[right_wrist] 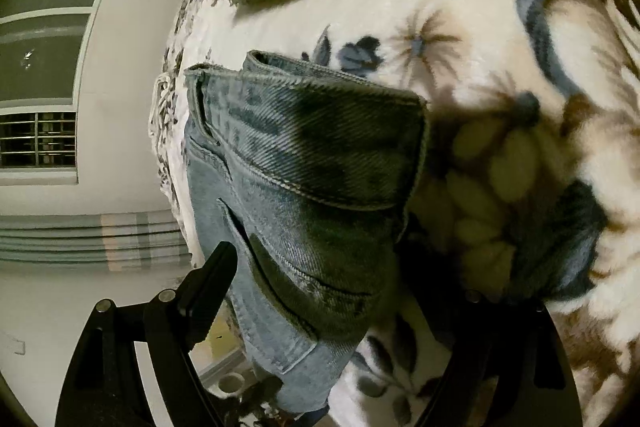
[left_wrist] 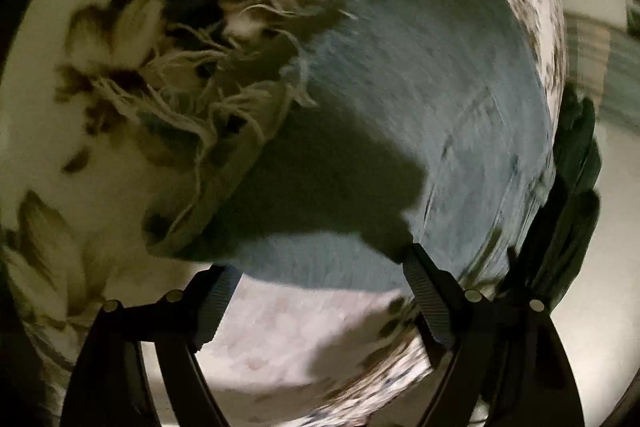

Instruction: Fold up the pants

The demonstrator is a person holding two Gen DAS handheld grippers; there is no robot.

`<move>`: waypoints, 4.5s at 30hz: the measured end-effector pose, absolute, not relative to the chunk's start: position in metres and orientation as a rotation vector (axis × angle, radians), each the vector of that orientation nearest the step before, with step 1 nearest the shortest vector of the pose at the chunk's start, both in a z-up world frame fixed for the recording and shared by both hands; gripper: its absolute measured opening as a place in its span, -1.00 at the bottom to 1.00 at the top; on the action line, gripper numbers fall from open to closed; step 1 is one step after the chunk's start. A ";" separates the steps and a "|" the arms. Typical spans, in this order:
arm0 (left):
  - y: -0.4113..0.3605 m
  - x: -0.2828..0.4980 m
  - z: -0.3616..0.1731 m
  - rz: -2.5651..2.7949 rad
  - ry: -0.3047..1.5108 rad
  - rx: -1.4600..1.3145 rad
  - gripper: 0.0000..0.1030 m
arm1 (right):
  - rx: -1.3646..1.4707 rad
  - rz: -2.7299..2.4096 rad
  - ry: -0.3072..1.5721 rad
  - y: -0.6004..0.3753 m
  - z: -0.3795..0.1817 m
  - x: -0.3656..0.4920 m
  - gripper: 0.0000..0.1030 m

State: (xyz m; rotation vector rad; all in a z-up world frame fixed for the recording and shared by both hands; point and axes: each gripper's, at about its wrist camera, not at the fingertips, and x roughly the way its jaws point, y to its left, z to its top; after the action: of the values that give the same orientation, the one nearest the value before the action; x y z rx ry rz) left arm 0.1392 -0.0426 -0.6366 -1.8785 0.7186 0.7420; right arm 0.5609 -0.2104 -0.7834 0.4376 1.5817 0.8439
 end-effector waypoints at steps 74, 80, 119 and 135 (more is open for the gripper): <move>0.147 0.495 -0.232 -0.053 0.721 -1.313 -0.66 | 0.841 0.414 0.940 -0.272 -0.319 0.680 -0.63; 0.128 0.622 -0.258 -0.210 0.749 -1.184 -0.66 | 0.861 0.309 0.811 -0.294 -0.329 0.735 -0.62; 0.085 0.541 -0.418 0.043 1.139 -0.515 -0.81 | 0.640 0.017 1.162 -0.305 -0.542 0.656 0.07; 0.020 0.510 -0.311 0.076 0.974 -0.005 0.72 | 0.102 -0.222 1.037 -0.255 -0.402 0.592 1.00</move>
State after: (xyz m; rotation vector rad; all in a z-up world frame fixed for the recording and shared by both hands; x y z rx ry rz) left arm 0.5101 0.0200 -0.3108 -0.0050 0.9745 0.0757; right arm 0.5920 -0.2549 -0.4016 0.1023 1.0370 -0.2221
